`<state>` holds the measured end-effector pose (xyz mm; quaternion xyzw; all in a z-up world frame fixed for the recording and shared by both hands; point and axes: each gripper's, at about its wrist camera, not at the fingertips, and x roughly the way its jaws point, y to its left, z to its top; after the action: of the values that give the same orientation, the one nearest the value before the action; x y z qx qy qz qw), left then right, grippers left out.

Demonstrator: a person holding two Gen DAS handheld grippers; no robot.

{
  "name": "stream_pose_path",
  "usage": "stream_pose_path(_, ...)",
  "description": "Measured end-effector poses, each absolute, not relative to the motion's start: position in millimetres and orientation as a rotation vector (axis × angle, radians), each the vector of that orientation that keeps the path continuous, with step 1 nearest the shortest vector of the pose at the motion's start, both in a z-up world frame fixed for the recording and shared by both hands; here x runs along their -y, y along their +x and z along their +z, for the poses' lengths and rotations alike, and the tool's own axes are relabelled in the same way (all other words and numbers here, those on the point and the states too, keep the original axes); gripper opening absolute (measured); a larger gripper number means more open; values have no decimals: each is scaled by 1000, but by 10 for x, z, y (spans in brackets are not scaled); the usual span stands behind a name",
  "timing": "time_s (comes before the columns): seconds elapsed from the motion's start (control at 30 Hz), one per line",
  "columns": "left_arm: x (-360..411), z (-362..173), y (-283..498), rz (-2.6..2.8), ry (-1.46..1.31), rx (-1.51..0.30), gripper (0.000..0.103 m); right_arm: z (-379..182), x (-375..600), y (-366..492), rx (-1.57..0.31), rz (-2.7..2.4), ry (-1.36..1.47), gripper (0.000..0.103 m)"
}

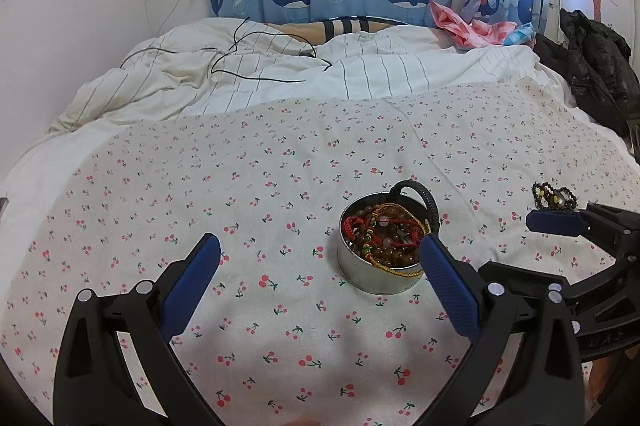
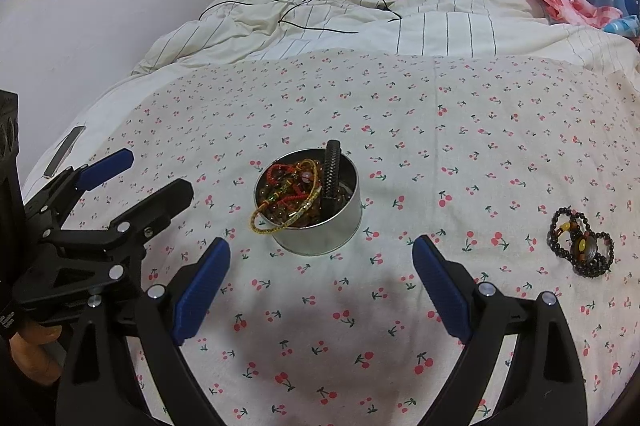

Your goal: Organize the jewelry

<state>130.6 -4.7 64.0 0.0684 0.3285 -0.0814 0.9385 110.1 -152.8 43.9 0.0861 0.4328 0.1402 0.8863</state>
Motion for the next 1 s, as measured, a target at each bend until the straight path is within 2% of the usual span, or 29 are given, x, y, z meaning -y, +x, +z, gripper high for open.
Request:
stream_pose_path(0.17,-168,523,1396,-259,-77,-730,95,426,1544,1111,-901,302,195,92)
stream_pose_path(0.23,-232,481,1429,-291,-126,-752,91,406,1563,1123,-908,289,188,92)
stream_pose_path(0.4,-172,411,1464,-207,4,-760,92,324,1592,1155,-939,244,158,92)
stream_pose_path(0.43,-150,375,1480,-185,27,-778,96,309,1596,1161,-942,233,146,92)
stream_pose_path(0.67,-73,101,1610,-147,99,-969,96,201,1635,1210,-978,176,104,92)
stream_pose_path(1.0,-110,91,1588,-130,103,-967,96,175,1659,1226,-984,159,105,93)
